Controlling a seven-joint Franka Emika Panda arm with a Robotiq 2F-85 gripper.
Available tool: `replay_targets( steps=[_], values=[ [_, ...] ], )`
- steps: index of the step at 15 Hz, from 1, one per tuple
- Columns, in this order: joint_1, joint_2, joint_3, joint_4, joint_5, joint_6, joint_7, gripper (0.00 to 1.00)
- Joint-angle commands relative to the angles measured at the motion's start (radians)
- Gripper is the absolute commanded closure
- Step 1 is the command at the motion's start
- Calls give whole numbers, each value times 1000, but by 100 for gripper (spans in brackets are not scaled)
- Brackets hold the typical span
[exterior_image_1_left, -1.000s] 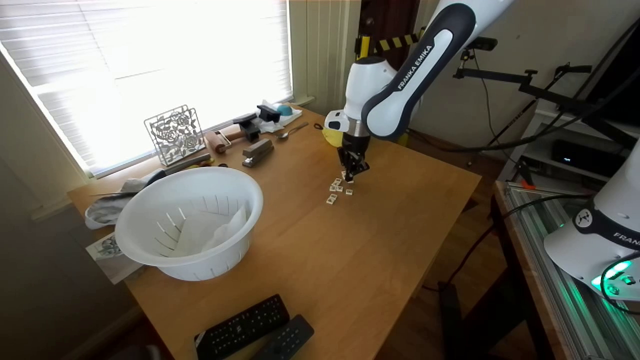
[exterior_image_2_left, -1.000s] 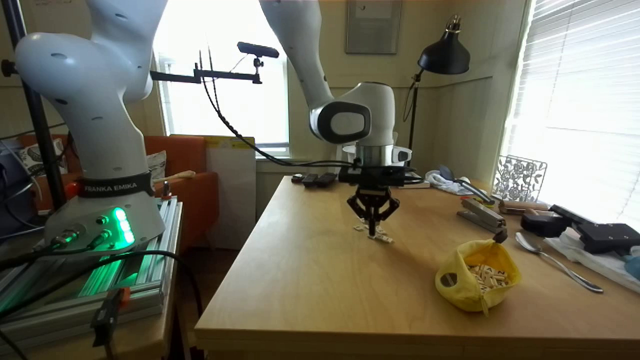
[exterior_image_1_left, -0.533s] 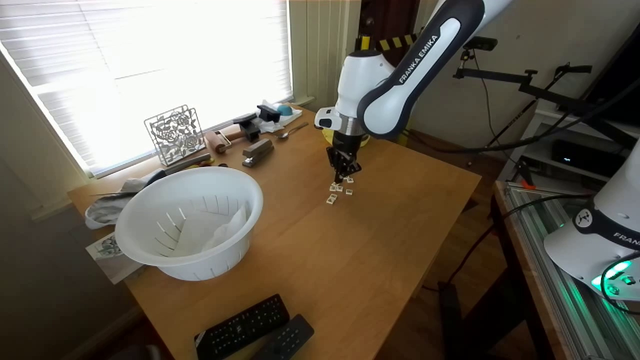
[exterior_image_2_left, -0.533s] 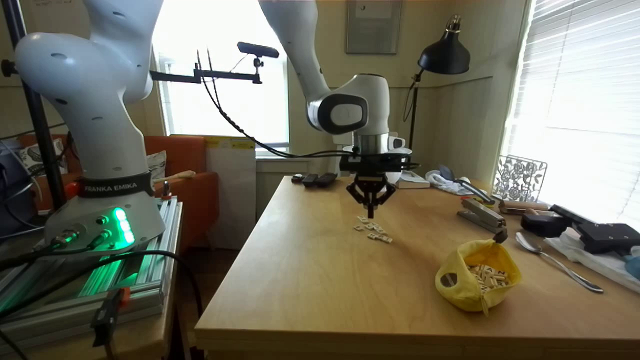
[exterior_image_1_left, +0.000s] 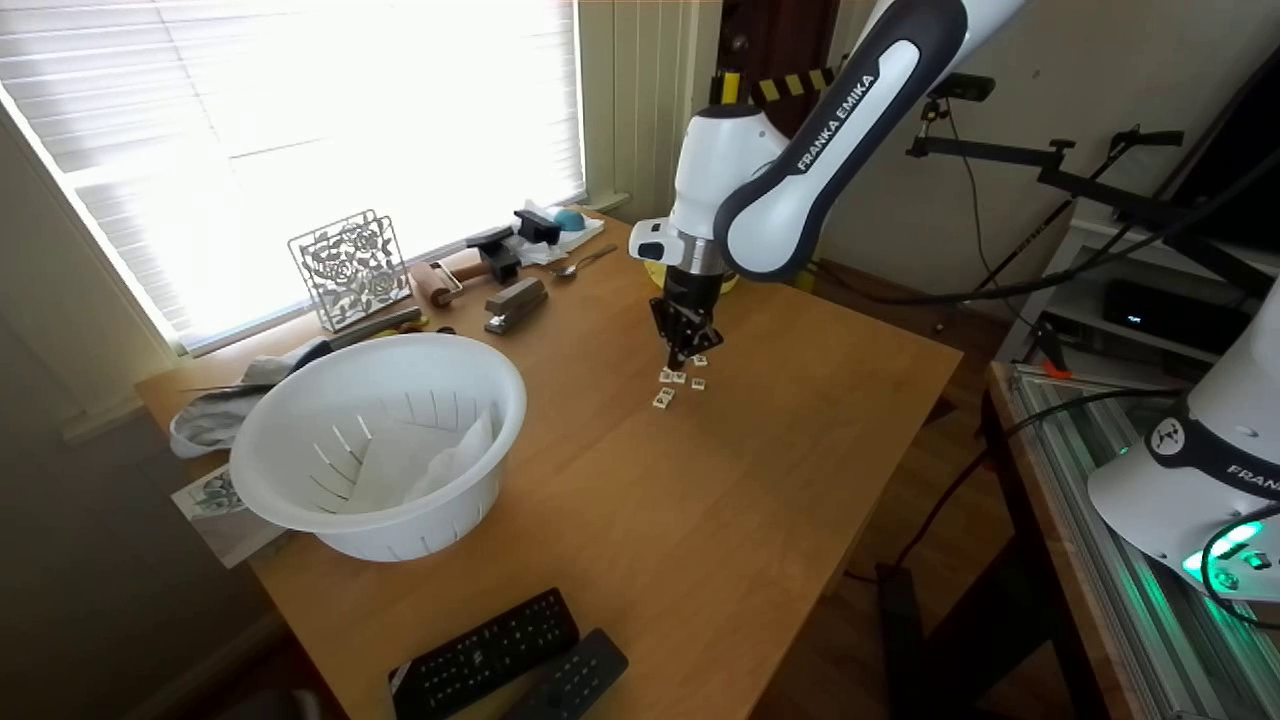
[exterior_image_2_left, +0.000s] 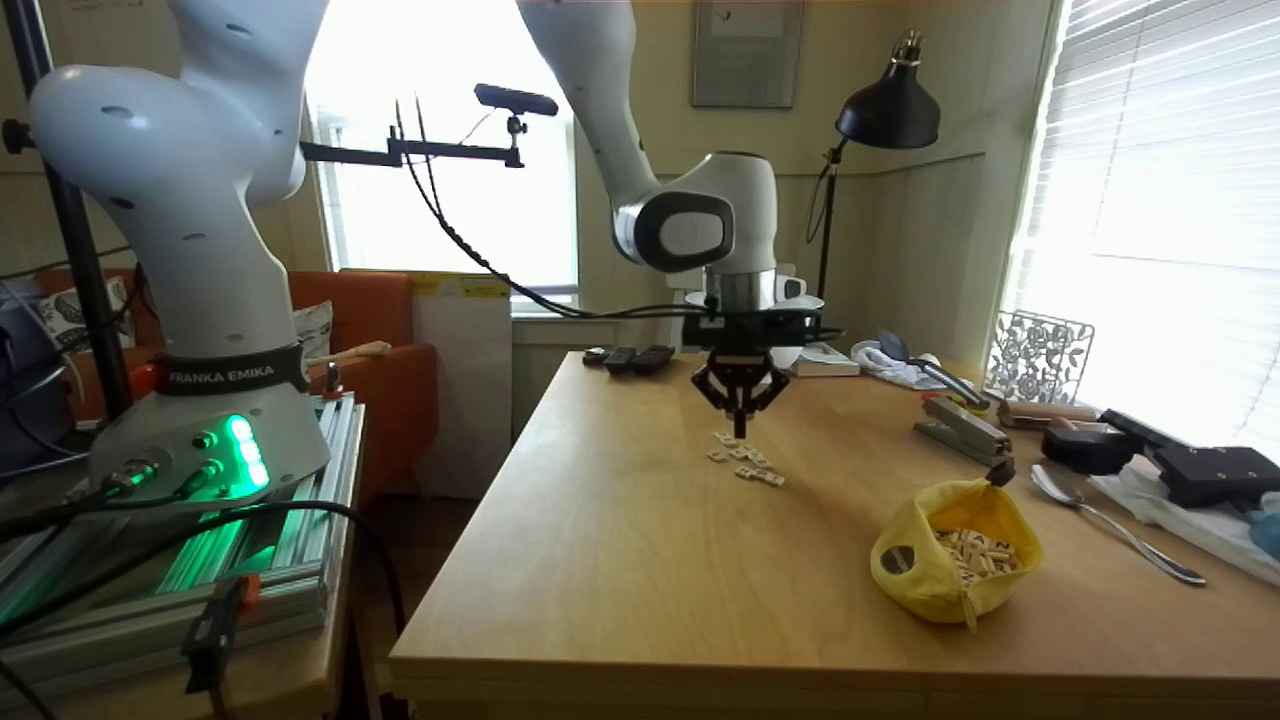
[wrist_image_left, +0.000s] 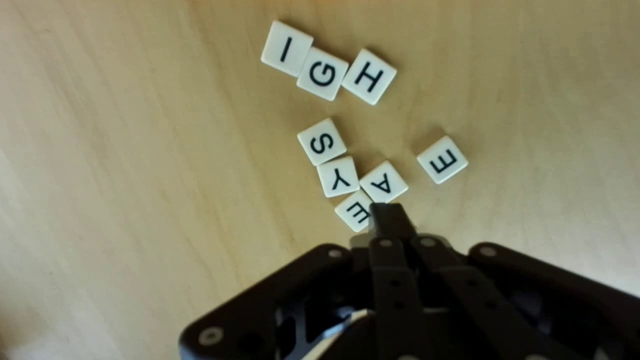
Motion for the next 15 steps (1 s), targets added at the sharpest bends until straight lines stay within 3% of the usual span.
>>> replay_targets(
  steps=[1,9,15],
  values=[
    [-7,26,-2,7,-8,25,-38,100],
    [-4,58,-19,17,-18,28,-59,100],
    [20,63,-51,13,-15,20,-3,100]
  ],
)
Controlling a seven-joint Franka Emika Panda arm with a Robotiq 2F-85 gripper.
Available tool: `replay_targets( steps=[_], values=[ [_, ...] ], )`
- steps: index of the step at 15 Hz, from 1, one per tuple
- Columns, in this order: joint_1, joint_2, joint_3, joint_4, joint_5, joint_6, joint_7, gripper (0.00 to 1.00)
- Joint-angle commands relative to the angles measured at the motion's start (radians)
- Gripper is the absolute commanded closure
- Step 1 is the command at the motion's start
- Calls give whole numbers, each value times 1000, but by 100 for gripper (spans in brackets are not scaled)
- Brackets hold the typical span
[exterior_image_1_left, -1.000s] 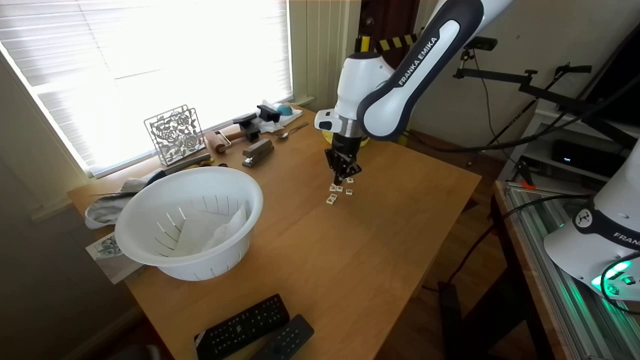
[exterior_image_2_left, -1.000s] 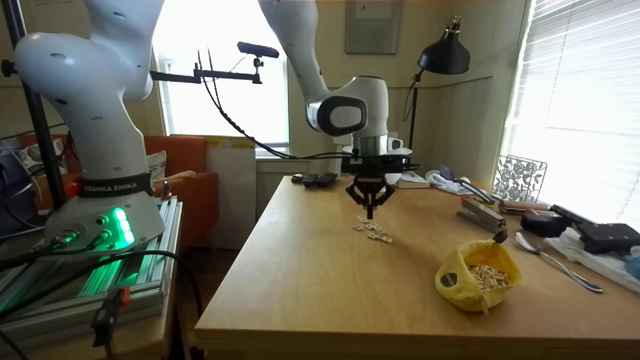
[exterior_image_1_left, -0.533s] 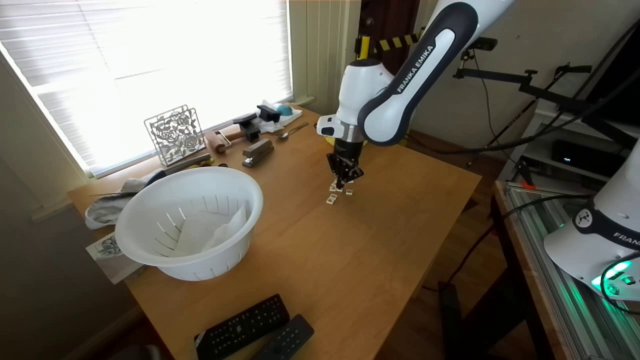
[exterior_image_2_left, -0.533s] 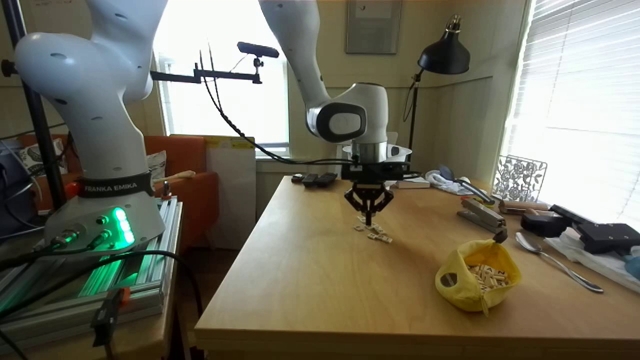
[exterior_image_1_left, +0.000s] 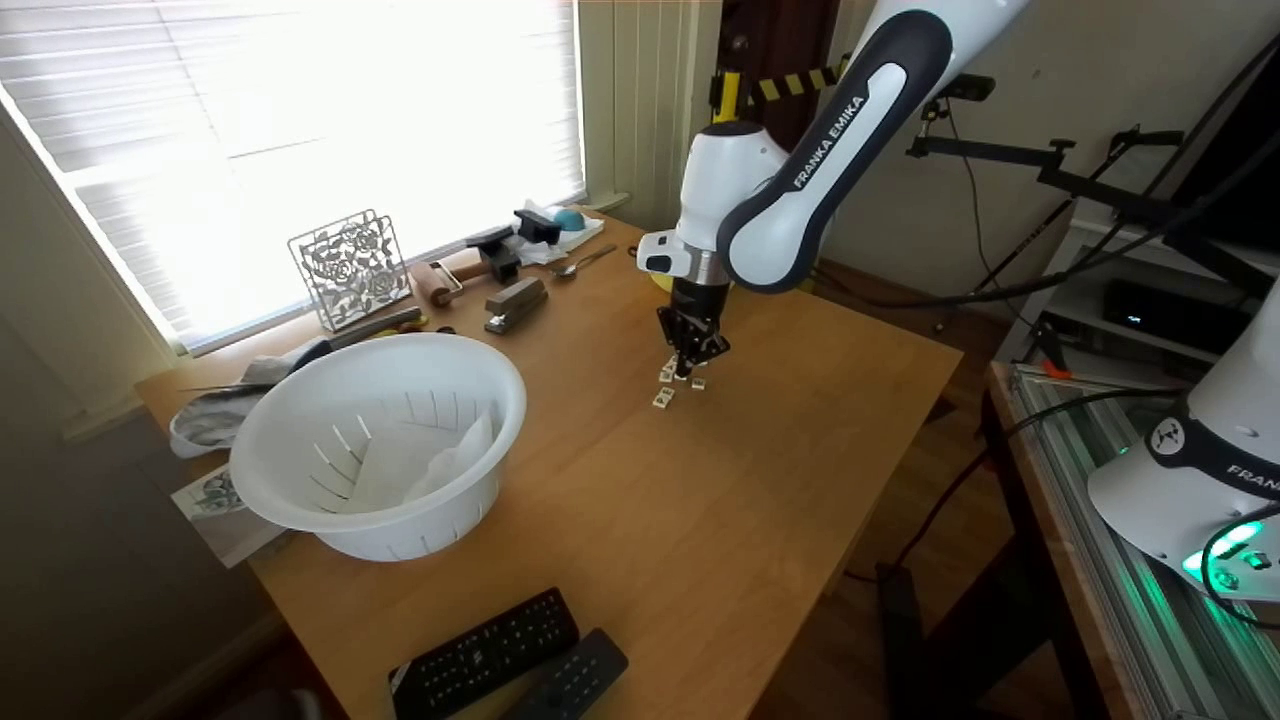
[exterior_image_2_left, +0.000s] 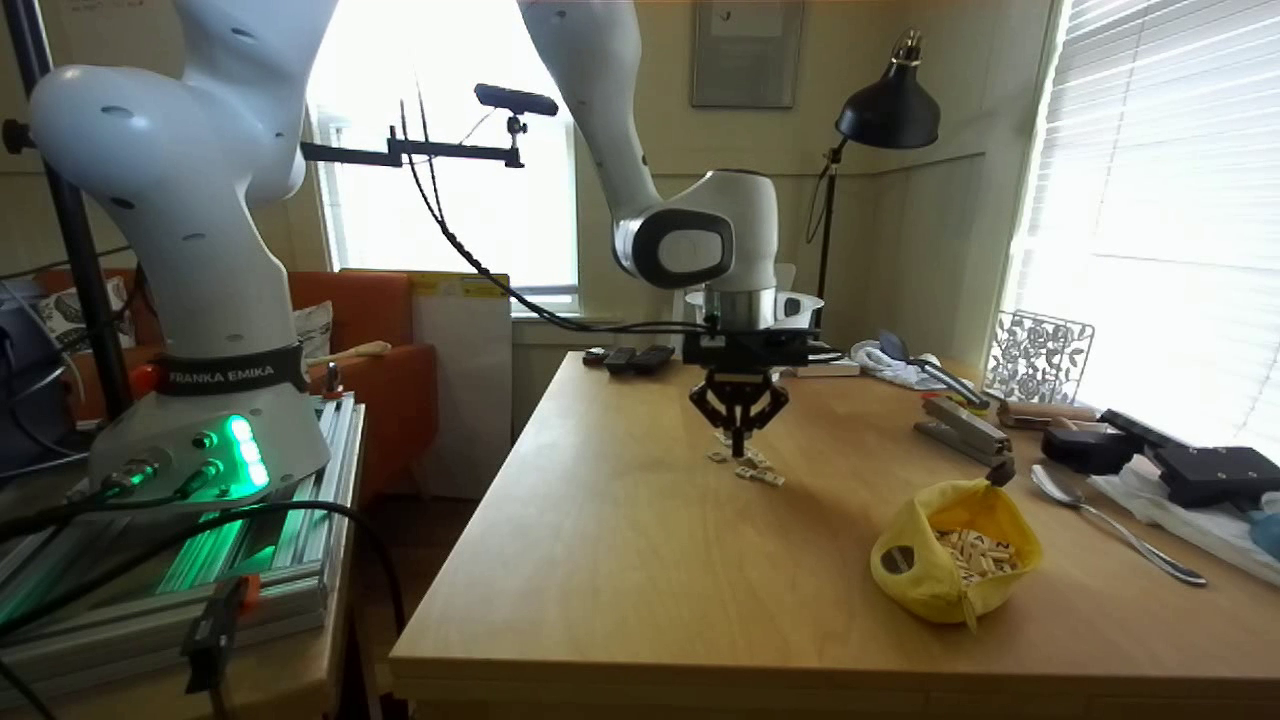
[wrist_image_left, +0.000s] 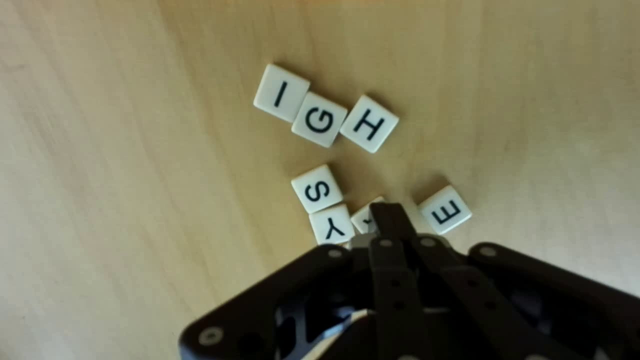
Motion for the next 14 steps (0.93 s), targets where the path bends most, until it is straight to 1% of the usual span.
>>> replay_targets(
  steps=[1,7,14],
  values=[
    [23,26,-28,11,-7,2,59,100],
    [56,36,-43,15,15,11,270,100],
    [67,35,-35,16,23,2,540,100]
  ],
)
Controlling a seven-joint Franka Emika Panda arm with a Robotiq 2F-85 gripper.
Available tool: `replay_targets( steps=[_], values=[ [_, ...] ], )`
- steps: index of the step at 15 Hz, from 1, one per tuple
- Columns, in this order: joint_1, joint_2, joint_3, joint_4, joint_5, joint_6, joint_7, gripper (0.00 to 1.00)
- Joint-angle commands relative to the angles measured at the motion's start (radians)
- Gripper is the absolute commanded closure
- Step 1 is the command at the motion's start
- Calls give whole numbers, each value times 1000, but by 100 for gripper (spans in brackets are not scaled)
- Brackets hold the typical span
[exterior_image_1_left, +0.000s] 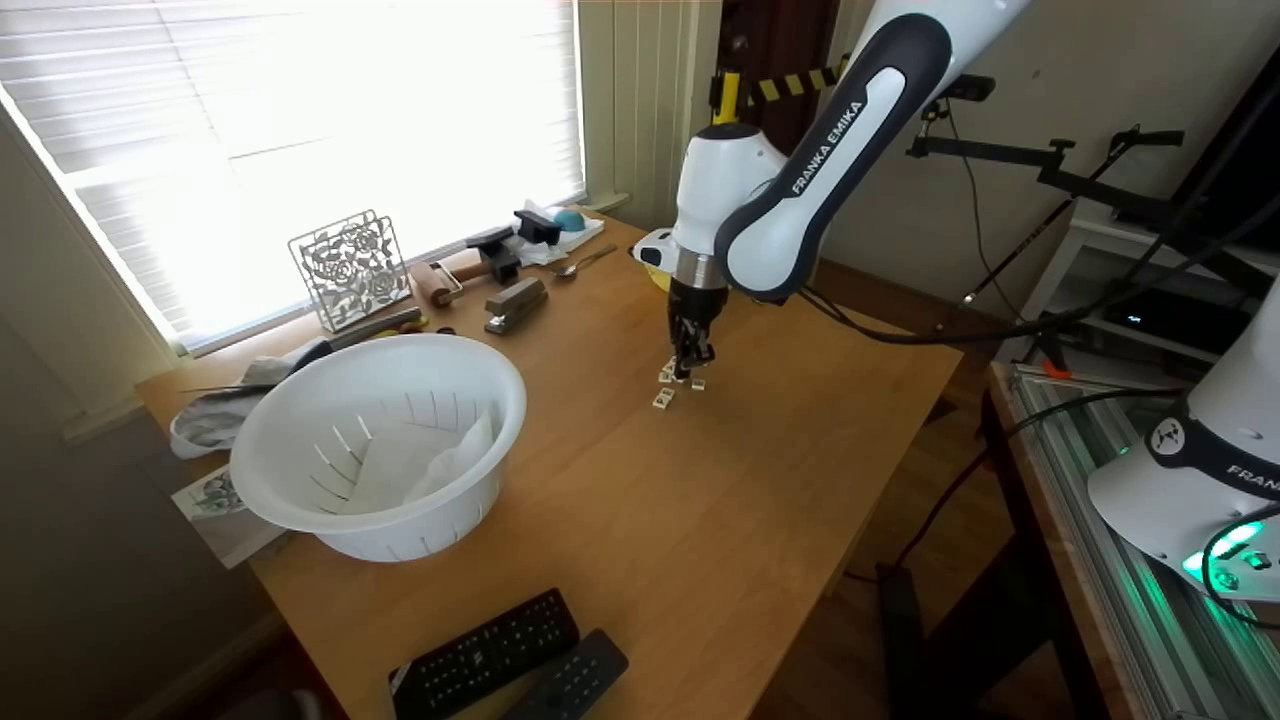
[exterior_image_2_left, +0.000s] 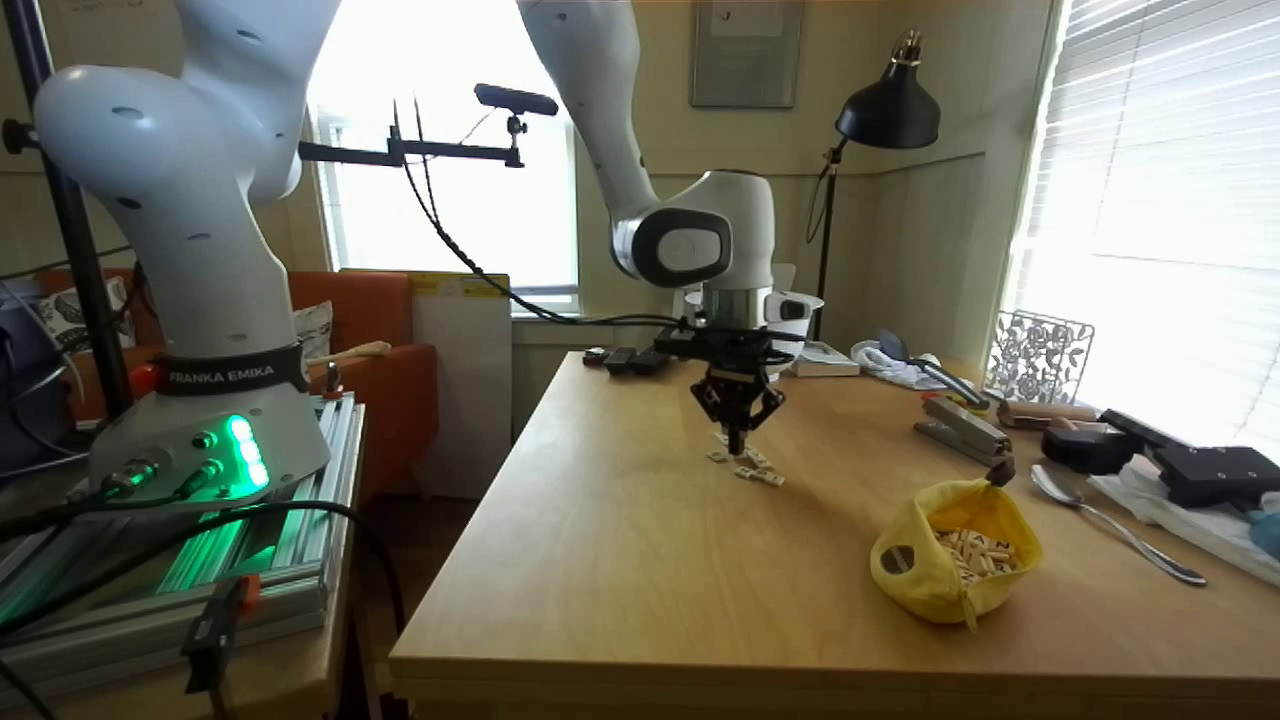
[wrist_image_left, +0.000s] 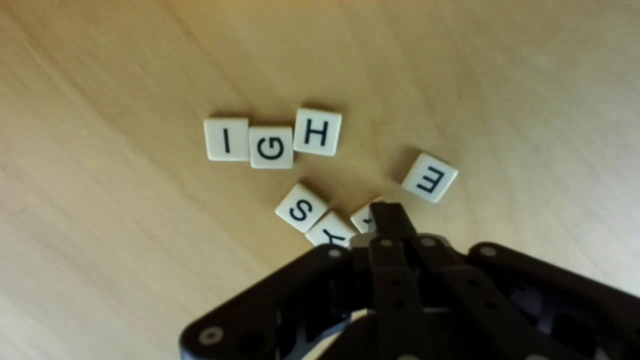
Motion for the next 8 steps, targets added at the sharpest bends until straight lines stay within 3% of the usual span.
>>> replay_targets(
  steps=[1,8],
  values=[
    [21,35,-7,15,10,1,128,100],
    [46,28,-16,5,3,16,322,100]
  ],
)
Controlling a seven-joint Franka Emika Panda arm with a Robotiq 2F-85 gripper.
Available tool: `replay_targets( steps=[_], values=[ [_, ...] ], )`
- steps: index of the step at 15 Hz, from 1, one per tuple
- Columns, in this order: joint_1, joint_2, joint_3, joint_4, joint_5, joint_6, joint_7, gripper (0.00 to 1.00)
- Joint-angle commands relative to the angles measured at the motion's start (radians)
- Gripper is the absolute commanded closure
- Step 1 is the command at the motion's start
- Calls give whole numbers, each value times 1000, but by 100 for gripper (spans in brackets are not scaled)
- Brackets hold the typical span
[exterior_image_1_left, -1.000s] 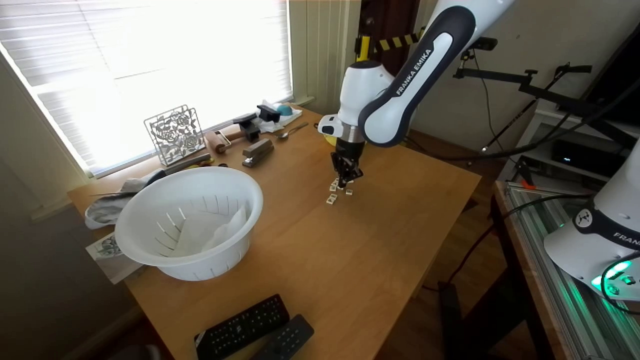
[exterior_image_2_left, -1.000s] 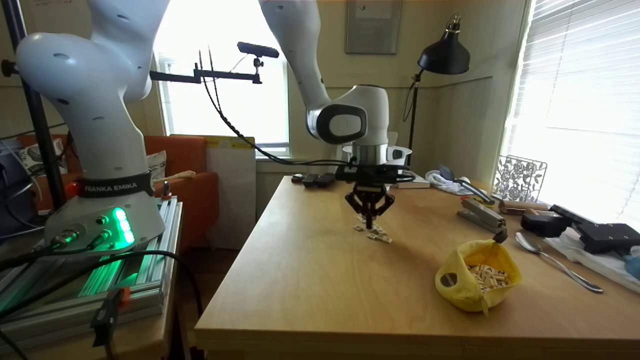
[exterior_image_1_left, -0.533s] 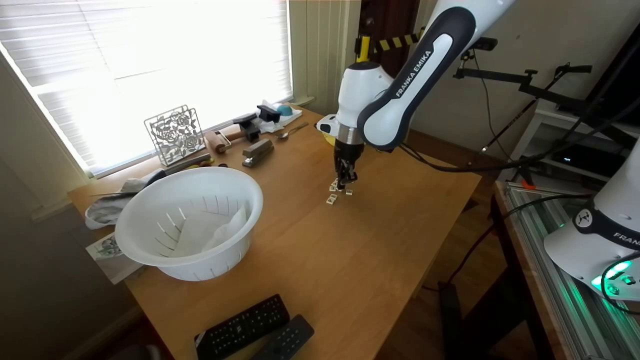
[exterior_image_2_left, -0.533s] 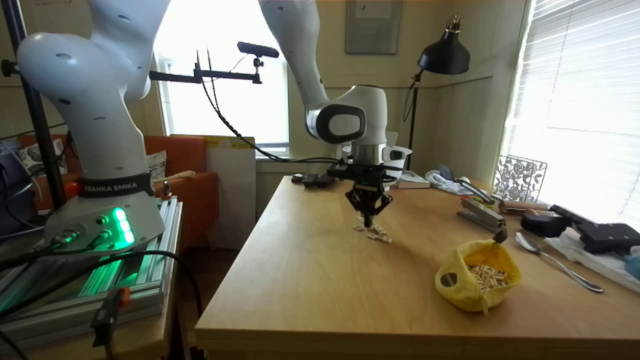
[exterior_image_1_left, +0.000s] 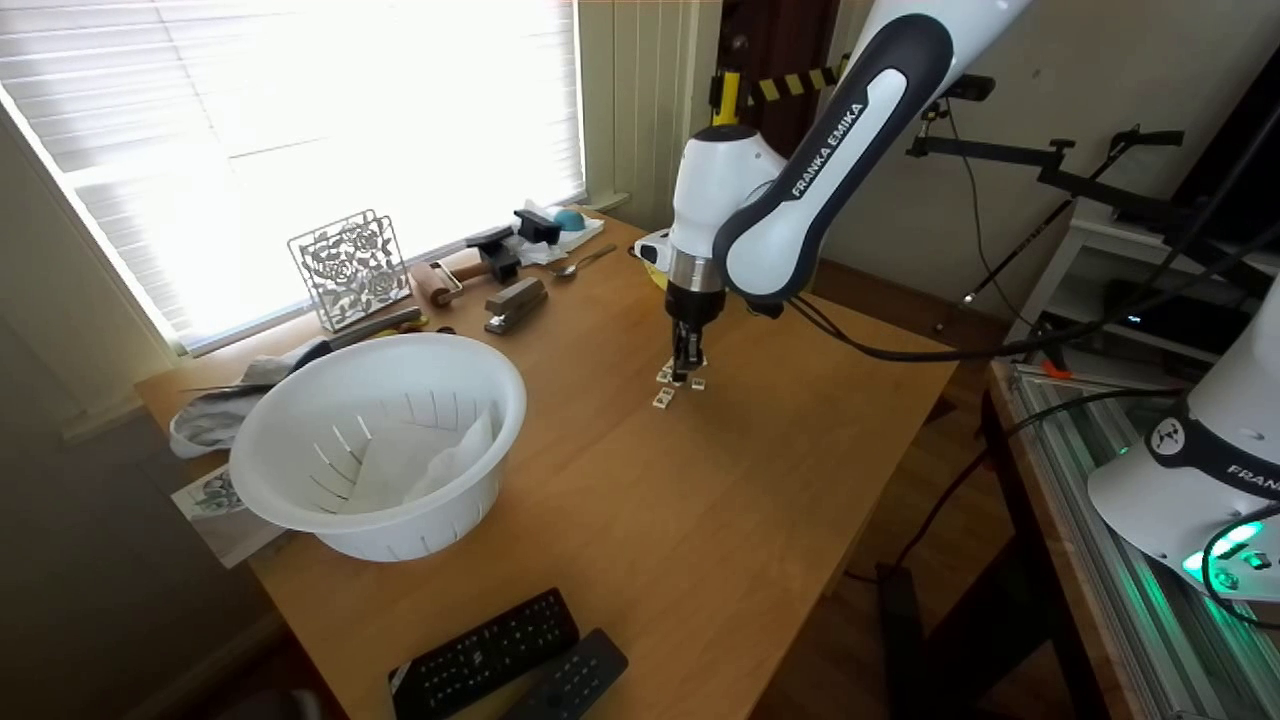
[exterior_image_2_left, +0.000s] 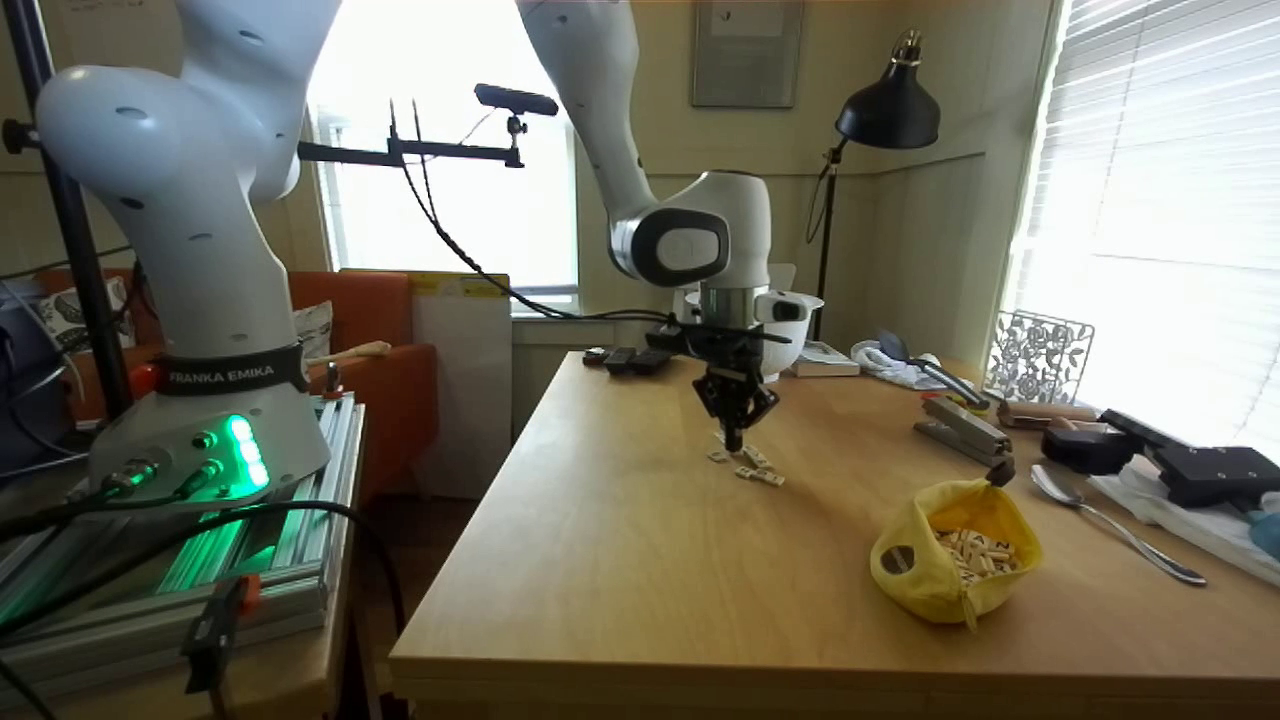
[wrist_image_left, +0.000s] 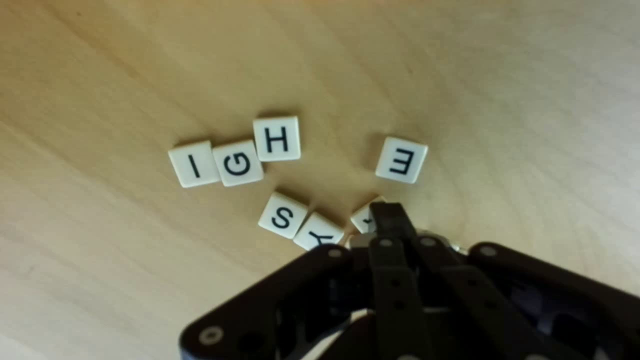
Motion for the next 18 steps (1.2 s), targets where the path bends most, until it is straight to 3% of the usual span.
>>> replay_targets(
  steps=[1,11,18],
  values=[
    [33,27,-18,4,5,16,111,100],
    [132,31,-105,5,7,30,383,100],
    [164,37,-125,5,34,38,530,100]
  ],
)
